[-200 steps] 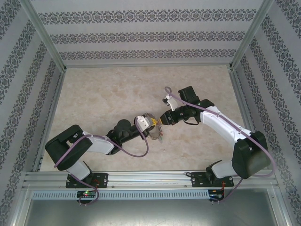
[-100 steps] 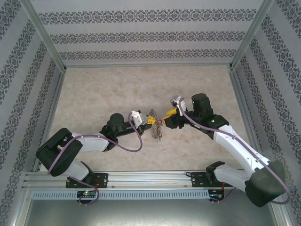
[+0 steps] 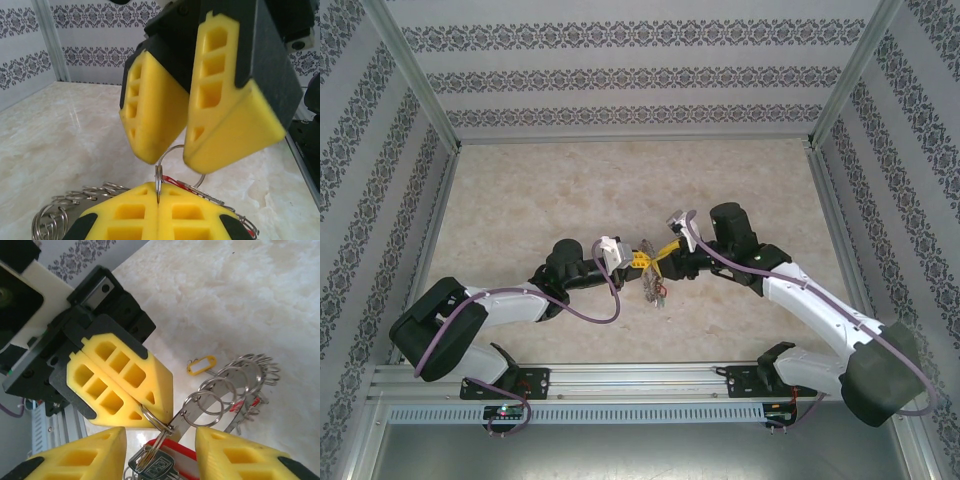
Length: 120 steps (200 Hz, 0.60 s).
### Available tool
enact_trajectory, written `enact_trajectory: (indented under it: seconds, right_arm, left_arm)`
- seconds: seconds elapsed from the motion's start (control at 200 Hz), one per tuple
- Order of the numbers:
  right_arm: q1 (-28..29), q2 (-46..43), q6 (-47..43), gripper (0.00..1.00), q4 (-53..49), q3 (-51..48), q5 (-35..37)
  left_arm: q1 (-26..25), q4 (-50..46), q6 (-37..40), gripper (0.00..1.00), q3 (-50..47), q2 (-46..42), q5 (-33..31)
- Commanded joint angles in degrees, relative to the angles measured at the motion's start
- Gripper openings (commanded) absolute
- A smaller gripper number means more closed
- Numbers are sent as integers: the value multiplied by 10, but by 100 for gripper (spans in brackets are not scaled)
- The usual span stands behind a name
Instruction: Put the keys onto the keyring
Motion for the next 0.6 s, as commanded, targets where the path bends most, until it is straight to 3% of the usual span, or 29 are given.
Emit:
enact_trajectory:
  seconds: [0.0, 0.09, 0.135, 0.255, 0.495, 0.55, 0.595]
  right_arm:
    - [2, 4, -3, 33, -14, 10, 8]
    - [-1, 1, -17, 23, -26, 12, 22]
    - [-5, -1, -22, 13, -31, 12, 21]
    - [-27, -14, -31, 3, -52, 13, 31]
    - [-14, 4, -116, 3, -135, 47, 40]
    - [-2, 6, -148, 8, -145, 50, 59]
    - [1, 5, -152, 18, -138, 49, 88]
  left_arm:
    - [8, 16, -11, 0, 22, -22, 17]
    - [8, 15, -14, 0, 22, -25, 17]
    - [8, 15, -15, 0, 22, -26, 18]
    - [8, 10, -14, 0, 21, -30, 18]
    - [8, -2, -15, 0, 31, -23, 47]
    - [8, -6, -15, 0, 35, -22, 52]
    - [7, -9, -14, 0, 37, -22, 57]
